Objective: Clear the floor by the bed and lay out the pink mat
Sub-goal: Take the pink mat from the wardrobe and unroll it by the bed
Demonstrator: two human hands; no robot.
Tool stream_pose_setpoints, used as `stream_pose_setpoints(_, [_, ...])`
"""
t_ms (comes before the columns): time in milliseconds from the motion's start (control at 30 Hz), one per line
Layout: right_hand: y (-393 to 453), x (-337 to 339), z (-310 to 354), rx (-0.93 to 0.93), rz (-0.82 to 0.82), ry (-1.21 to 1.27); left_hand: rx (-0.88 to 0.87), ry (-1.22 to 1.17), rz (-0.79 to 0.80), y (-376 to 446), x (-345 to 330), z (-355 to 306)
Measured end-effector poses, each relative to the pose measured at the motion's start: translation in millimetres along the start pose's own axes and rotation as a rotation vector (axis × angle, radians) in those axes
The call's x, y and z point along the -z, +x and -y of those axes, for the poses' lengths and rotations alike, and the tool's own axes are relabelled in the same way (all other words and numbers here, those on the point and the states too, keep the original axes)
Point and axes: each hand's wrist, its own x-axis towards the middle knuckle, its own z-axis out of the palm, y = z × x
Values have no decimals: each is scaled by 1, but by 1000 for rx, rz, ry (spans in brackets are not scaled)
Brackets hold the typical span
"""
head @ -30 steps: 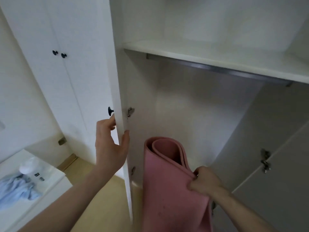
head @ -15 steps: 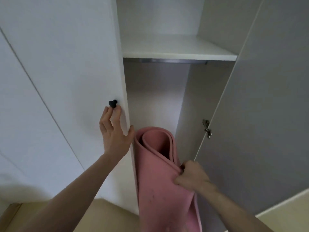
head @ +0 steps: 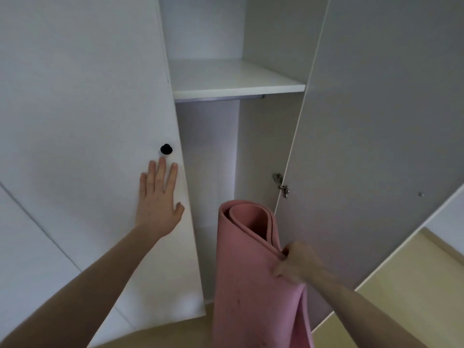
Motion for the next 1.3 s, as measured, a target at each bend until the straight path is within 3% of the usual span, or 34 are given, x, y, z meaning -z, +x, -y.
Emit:
stream_pose_setpoints(267, [-44,-5,-1,-92,-55,36,-168,125,150,18,-6,39])
stream_pose_setpoints(533, [-114,5,-6,-163,-174,4,-145,170,182,29,-9,38])
stream_pose_setpoints(633, [-139,9,-7,-181,-216,-21,-116,40,195,29,2,19])
stream_pose_setpoints(767, [-170,23,-8,-222,-232,-65,-288,-360,94,38,47,-34])
stream_pose_setpoints(933, [-213,60,-13,-265,-268,-104,-749,-700,-17,45,129,-133])
stream_pose_setpoints(1100, [-266,108,-18,-312,-327,-138,-1074,-587,-79,52,197,-245])
stream_pose_setpoints(1300, [-325,154,-26,-392,-362,-157,-1197,-336,-169,74,245,-346])
